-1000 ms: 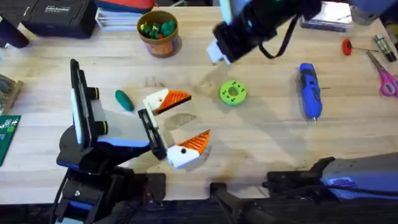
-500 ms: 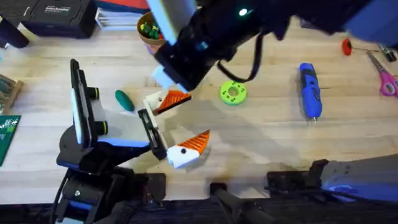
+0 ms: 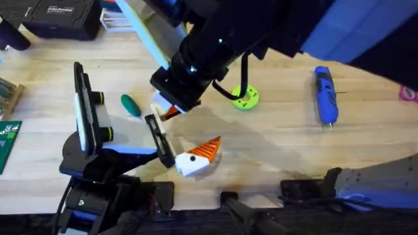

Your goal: Pick up the gripper from the table and insert it into the empty holder that is missing its gripper. Then pick up a screw, insert it into the mounting hole, and use the screwdriver to tighten it. Finally, clean up the table by picking up the vegetable and placing it into the bucket.

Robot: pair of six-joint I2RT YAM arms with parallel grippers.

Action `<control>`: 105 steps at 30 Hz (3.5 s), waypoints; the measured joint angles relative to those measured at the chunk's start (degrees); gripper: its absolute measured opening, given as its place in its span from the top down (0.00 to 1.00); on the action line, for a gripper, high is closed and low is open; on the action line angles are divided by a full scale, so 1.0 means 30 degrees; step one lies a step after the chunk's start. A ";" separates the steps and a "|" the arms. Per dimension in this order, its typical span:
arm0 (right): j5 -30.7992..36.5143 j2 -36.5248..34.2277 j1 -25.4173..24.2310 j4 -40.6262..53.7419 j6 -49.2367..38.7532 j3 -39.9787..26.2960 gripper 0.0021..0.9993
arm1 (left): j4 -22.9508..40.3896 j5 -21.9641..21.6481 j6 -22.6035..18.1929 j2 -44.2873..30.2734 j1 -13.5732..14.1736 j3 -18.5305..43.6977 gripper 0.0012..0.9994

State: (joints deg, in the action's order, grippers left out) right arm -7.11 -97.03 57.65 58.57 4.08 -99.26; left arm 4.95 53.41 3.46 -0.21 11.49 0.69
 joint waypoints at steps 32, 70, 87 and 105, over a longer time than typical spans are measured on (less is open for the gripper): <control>0.0495 -0.0452 0.0000 -0.0022 -0.0015 -0.0022 0.99 | 0.0007 0.0000 0.0131 -0.0029 0.0000 0.0000 0.01; 0.1541 -0.1075 -0.0245 0.0336 -0.0073 -0.0153 0.02 | 0.0029 0.0144 0.0377 -0.0087 -0.0015 0.0000 0.01; -0.0215 0.5655 -0.4055 0.0258 0.0284 0.4268 0.01 | 0.0029 0.0211 0.0131 -0.0066 -0.0015 0.0000 0.01; -0.3370 1.8370 -0.7781 0.1991 -0.0522 1.1462 0.01 | 0.0026 0.0211 0.0131 -0.0066 -0.0015 0.0000 0.01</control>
State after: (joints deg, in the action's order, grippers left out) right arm -17.22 -41.92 34.30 64.54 2.51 -64.88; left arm 5.03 54.04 3.86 -0.40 11.44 0.69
